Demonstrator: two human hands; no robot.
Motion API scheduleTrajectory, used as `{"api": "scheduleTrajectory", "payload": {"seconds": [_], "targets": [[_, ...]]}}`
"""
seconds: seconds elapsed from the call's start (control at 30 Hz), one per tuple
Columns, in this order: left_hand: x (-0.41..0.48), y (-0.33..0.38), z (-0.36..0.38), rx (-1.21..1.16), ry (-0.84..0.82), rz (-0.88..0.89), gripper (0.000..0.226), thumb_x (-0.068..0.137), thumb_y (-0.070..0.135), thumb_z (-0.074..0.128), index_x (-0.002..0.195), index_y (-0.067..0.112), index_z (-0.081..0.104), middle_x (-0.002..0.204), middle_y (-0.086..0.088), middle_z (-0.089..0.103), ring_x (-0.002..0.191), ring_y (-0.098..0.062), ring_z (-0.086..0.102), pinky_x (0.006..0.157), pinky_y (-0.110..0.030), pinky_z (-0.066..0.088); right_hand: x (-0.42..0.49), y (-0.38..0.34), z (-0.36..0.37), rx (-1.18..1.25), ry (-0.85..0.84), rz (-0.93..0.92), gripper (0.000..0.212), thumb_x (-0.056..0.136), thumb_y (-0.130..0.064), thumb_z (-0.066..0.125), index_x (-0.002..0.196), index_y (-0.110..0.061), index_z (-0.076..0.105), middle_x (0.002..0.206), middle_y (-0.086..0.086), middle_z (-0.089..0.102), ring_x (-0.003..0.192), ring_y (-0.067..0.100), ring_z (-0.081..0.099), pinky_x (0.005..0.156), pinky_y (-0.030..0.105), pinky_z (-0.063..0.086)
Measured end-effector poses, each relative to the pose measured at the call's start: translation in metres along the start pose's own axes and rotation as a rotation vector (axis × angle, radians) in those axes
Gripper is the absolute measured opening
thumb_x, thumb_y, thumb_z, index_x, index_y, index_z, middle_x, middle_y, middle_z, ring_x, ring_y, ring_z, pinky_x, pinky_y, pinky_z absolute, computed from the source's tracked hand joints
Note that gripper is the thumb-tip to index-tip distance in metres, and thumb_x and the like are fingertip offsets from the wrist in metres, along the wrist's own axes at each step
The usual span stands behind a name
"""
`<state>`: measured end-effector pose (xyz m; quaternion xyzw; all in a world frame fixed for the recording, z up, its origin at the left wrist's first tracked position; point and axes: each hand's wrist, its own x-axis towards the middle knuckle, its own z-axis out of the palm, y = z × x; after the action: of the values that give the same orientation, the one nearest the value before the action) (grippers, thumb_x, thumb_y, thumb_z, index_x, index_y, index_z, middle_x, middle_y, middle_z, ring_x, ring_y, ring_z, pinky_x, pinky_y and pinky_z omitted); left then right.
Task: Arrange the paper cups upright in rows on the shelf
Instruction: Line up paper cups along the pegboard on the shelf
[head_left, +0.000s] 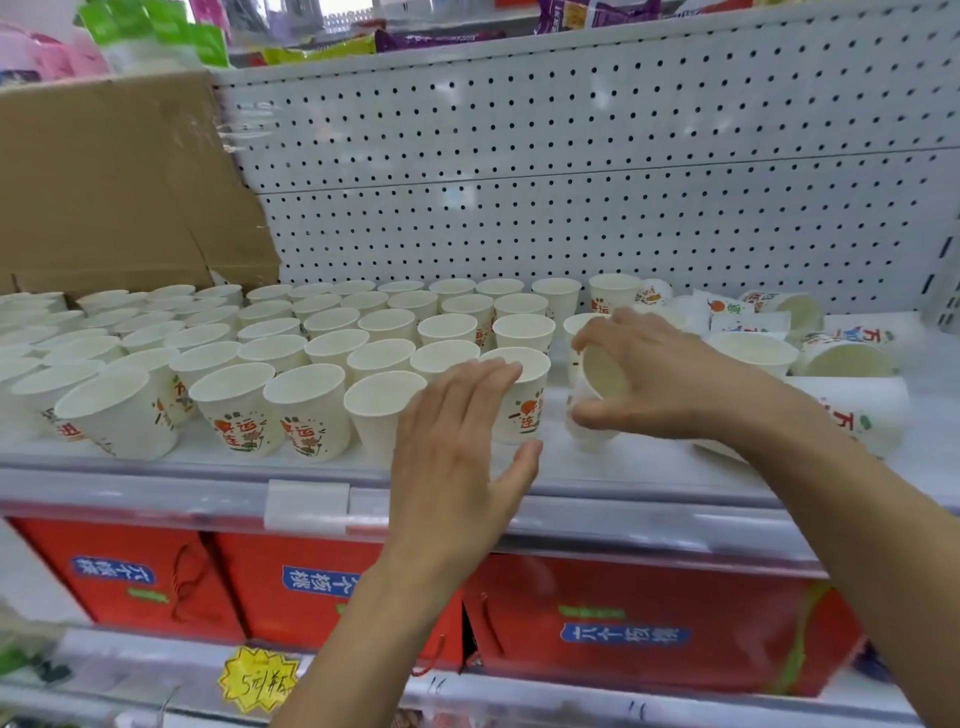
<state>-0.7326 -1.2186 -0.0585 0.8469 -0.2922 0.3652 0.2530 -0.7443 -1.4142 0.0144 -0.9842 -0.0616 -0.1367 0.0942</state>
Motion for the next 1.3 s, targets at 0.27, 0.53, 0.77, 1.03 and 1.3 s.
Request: {"api": "scheduleTrajectory", "payload": {"seconds": [0.27,0.53,0.77,1.03,1.3], "targets": [[-0.001,0.004,0.02,0.022,-0.032,-0.037,0.064,0.081,0.043,0.054,0.138,0.017,0.044,0.136,-0.001,0.05,0.128,-0.025,0.043,0.108,-0.039,0.034,-0.018,0.013,0.0,0.181,0.025,0.027,0.091,0.073,-0.057,0.07,0.148,-0.036,0.023,0.148,-0.006,0.033,0.135,0.013,0.023,0.107,0.037,0.031],[0.031,0.065,0.041,-0.061,-0.018,0.243,0.058,0.081,0.035,0.06,0.134,0.017,0.05,0.138,-0.001,0.051,0.131,-0.022,0.043,0.115,-0.048,0.024,-0.097,0.079,0.0,0.083,0.215,0.267,0.097,0.072,-0.052,0.074,0.149,-0.027,0.019,0.145,0.002,0.031,0.133,0.021,0.025,0.106,0.038,0.029],[0.101,0.093,0.059,0.199,-0.338,0.365,0.053,0.084,0.031,0.066,0.134,0.019,0.05,0.127,0.0,0.058,0.118,-0.023,0.051,0.103,-0.033,0.03,-0.106,0.095,0.032,0.191,0.255,0.227,0.092,0.074,-0.048,0.073,0.147,-0.026,0.023,0.141,0.001,0.037,0.131,0.02,0.034,0.107,0.038,0.034],[0.147,0.094,0.096,0.288,-0.81,0.337,0.086,0.071,0.044,0.079,0.142,0.023,0.035,0.128,-0.002,0.059,0.114,-0.023,0.054,0.088,-0.037,0.047,-0.113,0.101,0.015,0.324,0.417,0.279,0.073,0.073,-0.039,0.076,0.13,-0.027,0.033,0.123,-0.001,0.054,0.106,0.019,0.056,0.088,0.037,0.049],[0.156,0.099,0.115,0.159,-0.908,0.322,0.076,0.066,0.05,0.077,0.131,0.025,0.047,0.124,0.001,0.057,0.118,-0.023,0.049,0.087,-0.035,0.032,-0.112,0.097,-0.018,0.278,0.407,0.325,0.061,0.077,-0.047,0.071,0.131,-0.025,0.051,0.126,-0.009,0.055,0.107,0.009,0.052,0.093,0.03,0.045]]}}
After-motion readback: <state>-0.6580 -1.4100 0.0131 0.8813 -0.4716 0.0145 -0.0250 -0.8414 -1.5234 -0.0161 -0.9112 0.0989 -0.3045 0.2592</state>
